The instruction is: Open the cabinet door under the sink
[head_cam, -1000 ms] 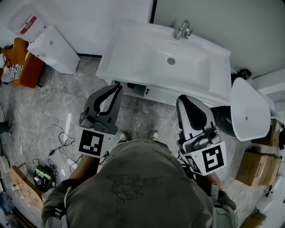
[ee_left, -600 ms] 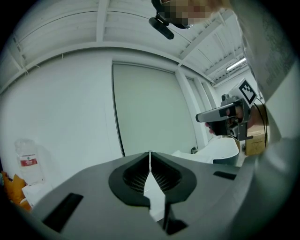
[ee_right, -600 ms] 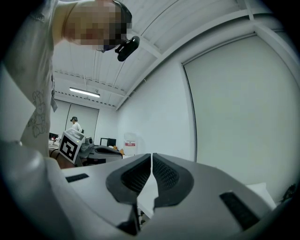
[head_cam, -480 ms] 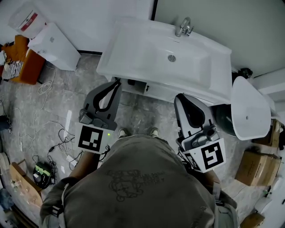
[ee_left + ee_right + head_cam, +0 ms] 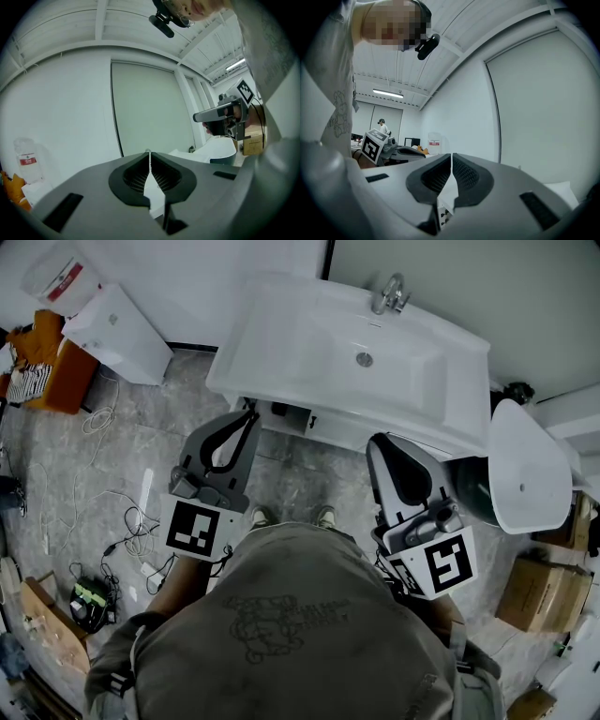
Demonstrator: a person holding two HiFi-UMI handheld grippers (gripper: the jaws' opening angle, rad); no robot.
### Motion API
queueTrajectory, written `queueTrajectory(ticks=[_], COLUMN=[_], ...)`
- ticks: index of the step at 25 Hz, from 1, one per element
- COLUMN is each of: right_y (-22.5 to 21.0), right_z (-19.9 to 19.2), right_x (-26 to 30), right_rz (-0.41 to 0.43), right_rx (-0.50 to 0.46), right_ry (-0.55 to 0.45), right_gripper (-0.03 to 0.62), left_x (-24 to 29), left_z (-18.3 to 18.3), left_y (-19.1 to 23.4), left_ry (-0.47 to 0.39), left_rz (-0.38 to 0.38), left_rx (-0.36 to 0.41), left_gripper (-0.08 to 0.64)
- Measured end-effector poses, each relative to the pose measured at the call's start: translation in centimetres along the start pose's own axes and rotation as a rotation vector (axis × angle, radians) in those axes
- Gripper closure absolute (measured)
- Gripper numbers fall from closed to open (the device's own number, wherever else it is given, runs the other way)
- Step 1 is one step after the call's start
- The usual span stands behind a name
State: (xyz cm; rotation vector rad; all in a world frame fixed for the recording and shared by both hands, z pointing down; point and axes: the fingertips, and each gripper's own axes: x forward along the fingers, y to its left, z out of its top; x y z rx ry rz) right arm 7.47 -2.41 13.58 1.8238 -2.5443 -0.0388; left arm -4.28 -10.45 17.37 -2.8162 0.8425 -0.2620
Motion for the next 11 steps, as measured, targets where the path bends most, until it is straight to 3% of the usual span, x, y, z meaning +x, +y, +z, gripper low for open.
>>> queueTrajectory(ticks=[11], right_y=[-0.05], right_z=[-0.44], right_x=[-0.09], right_rz=[0.018], right_rx=[-0.006], right_ry=[0.008], right_gripper=[0.560], left_x=[-0.09], left_z=[-0.07], left_y=[0.28], left_ry=[0.000], left_rz=[0.023], left_rx=[-0.010], left_gripper=[0.534])
